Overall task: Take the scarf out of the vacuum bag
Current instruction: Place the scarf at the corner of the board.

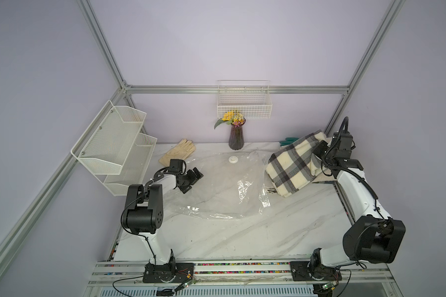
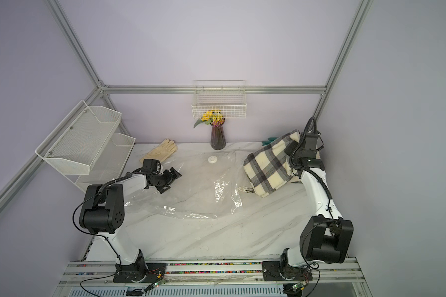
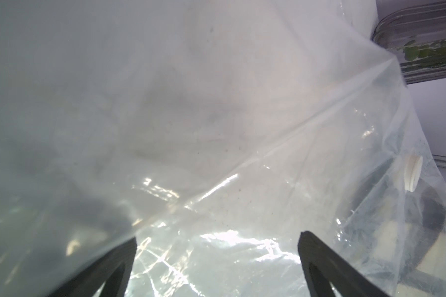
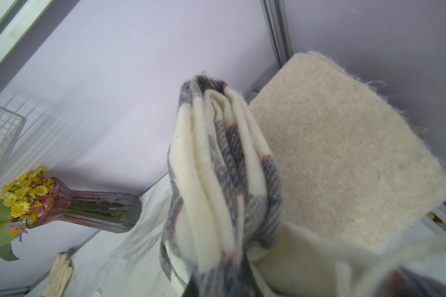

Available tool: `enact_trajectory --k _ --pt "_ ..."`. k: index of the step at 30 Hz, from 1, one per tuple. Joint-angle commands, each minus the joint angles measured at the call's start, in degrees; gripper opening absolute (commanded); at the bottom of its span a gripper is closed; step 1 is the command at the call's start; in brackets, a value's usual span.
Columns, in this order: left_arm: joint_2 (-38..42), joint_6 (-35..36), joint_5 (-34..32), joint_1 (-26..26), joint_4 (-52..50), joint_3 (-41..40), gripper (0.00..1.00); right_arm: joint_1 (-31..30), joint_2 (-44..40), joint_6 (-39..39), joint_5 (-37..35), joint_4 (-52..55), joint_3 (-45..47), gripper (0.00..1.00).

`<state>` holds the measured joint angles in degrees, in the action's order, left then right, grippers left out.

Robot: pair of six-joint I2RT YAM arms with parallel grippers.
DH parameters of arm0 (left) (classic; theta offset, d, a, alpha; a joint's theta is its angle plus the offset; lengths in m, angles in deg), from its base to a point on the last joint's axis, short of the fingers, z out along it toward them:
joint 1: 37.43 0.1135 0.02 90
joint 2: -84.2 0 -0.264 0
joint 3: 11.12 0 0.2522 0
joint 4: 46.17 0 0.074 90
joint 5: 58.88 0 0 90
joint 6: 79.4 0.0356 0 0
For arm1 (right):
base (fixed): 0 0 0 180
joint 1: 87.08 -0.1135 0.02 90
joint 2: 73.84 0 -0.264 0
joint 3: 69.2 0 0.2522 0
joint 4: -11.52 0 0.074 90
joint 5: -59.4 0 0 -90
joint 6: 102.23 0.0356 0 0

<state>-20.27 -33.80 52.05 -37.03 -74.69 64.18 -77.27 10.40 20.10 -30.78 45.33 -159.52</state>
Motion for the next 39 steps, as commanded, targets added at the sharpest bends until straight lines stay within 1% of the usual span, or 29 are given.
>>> enact_trajectory --k 1,7,18,30,35,39 --pt "-3.47 -0.24 -4.61 3.18 -6.36 -4.77 1.0 0.74 -2.2 5.02 0.62 -7.04 -1.02 0.0" --pt "-2.42 0.26 -4.84 5.17 -6.15 -6.68 1.0 1.94 -2.95 7.28 1.95 -7.84 -2.31 0.0" --pt "-2.52 0.81 -4.93 5.22 -6.24 -6.96 1.0 3.02 -3.12 6.69 3.17 -6.34 -6.4 0.0" --pt "-2.92 0.81 -4.94 5.22 -6.02 -6.96 1.0 7.2 -2.96 6.66 4.43 -5.54 -8.29 0.0" --pt "-2.92 0.81 -4.92 5.22 -6.07 -6.87 1.0 8.38 -1.33 5.51 5.1 -6.86 -7.46 0.0" --pt "-3.11 0.81 -4.68 5.26 -6.06 -6.61 1.0 8.65 -0.81 5.15 3.16 -8.89 -5.63 0.0"
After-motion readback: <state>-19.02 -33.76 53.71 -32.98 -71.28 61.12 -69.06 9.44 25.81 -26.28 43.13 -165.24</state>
